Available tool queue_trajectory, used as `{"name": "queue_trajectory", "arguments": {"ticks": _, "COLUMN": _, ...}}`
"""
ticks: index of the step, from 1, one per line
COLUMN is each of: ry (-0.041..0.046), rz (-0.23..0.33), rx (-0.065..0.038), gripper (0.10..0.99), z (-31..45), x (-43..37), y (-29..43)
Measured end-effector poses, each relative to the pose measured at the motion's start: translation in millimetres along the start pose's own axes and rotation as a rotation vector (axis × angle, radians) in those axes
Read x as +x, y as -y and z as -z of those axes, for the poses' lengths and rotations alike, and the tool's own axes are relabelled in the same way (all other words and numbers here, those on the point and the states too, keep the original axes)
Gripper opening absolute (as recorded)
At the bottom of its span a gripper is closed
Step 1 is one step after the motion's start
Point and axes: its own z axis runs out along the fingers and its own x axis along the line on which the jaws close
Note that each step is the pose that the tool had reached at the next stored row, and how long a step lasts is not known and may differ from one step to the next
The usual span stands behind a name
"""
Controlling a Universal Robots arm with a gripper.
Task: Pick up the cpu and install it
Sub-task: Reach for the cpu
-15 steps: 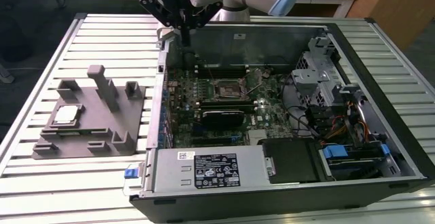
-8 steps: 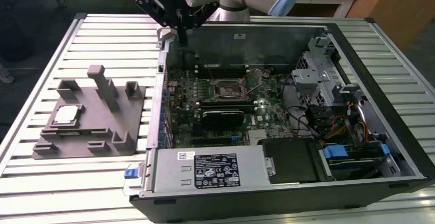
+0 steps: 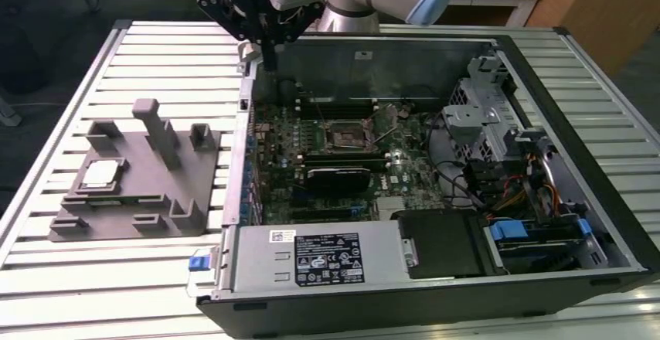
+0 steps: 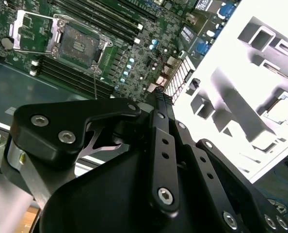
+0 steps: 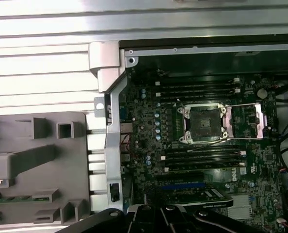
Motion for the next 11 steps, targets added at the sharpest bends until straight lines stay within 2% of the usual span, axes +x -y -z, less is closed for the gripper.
{"name": "queue_trajectory", "arguments": {"ticks": 11, "ry": 0.0000, "rz": 0.000, "rx": 0.000, "gripper": 0.106, "z": 0.4, "x": 14.3, "y": 1.1}}
